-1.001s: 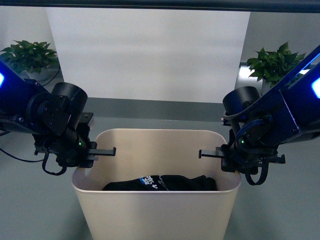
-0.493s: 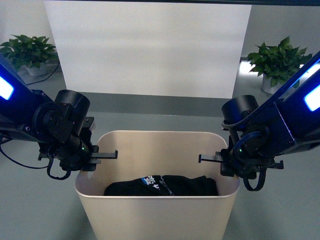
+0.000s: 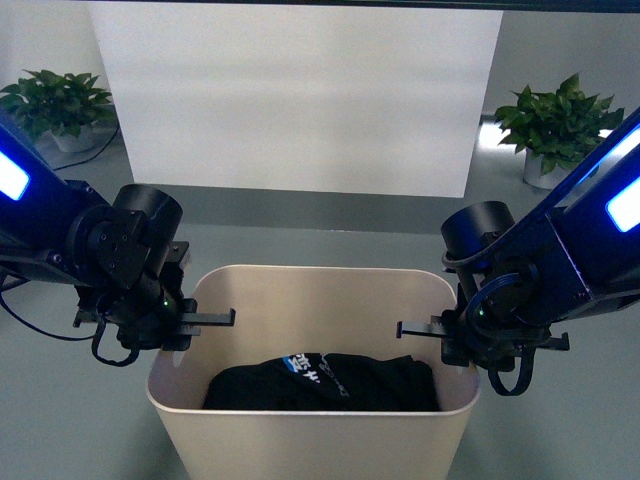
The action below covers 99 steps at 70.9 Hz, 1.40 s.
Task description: Move hamper under clothes hanger
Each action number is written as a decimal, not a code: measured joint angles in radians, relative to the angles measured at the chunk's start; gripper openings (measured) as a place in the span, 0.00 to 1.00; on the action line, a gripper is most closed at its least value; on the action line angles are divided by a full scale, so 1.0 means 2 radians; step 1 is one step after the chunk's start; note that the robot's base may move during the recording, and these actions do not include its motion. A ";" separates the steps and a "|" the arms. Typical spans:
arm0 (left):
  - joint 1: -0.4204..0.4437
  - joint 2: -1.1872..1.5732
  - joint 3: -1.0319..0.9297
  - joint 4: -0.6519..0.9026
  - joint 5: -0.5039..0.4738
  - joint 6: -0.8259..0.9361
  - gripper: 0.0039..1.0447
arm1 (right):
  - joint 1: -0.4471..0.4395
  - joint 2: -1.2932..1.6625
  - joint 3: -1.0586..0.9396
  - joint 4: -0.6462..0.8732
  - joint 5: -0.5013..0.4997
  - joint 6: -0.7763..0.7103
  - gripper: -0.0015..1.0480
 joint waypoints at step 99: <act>0.023 -0.564 -0.481 0.419 0.026 0.035 0.33 | -0.025 -0.493 -0.408 0.419 -0.010 -0.169 0.39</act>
